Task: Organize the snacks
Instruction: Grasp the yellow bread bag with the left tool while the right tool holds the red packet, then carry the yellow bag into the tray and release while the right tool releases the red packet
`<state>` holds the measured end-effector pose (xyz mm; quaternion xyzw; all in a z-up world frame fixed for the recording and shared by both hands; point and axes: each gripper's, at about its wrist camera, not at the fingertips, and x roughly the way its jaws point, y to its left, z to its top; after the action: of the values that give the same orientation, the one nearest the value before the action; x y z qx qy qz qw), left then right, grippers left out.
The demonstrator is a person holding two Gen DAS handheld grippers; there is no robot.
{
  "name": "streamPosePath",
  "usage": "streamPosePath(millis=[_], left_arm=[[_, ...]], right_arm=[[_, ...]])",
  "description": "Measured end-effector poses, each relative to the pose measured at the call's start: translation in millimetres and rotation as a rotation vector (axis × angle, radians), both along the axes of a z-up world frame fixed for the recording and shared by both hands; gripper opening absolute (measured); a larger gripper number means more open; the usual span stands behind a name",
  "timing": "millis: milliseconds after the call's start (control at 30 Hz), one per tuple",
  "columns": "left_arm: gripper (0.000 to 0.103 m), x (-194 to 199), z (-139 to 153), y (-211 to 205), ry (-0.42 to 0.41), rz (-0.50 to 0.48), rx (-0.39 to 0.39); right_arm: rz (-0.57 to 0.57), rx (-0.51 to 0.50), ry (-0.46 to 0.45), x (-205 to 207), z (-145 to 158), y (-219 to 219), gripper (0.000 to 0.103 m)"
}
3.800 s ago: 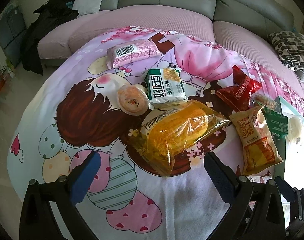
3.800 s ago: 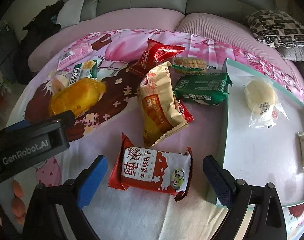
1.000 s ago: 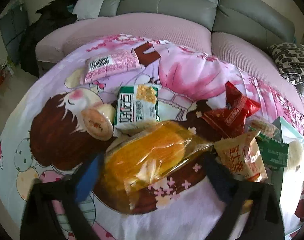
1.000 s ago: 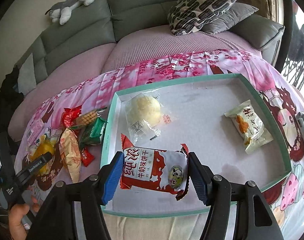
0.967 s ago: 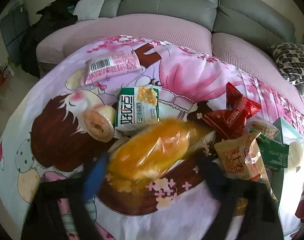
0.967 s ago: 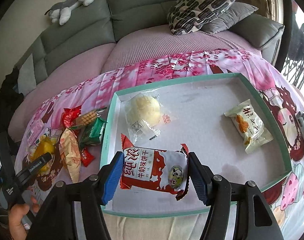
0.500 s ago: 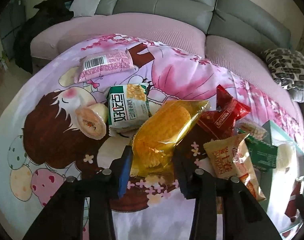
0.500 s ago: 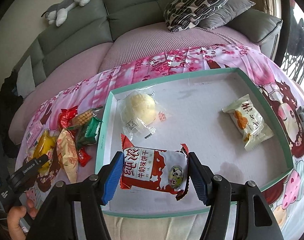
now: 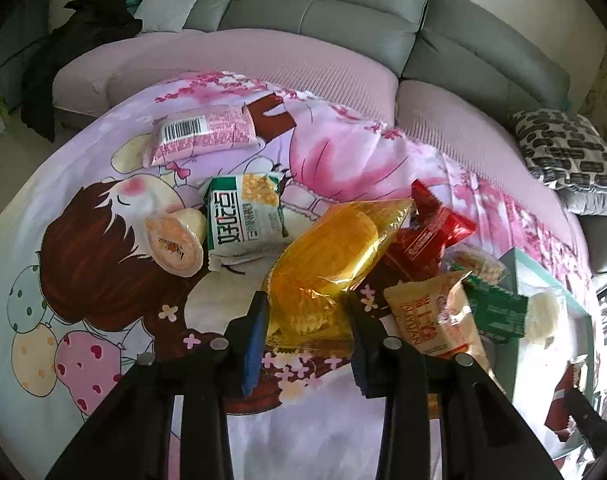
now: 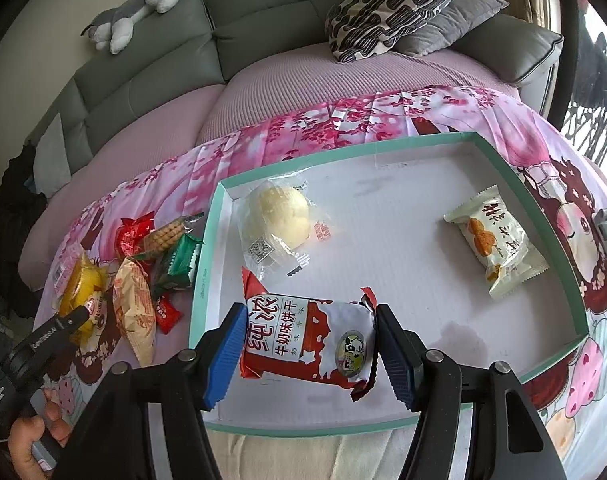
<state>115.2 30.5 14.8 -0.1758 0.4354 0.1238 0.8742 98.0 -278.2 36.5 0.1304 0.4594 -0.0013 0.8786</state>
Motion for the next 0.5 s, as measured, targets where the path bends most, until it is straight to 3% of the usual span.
streamPosePath(millis=[500], left_arm=[[0.037, -19.2, 52.7, -19.9, -0.152, -0.056, -0.028]], right_arm=[[-0.032, 0.019, -0.024, -5.0, 7.6, -14.2, 0.067]])
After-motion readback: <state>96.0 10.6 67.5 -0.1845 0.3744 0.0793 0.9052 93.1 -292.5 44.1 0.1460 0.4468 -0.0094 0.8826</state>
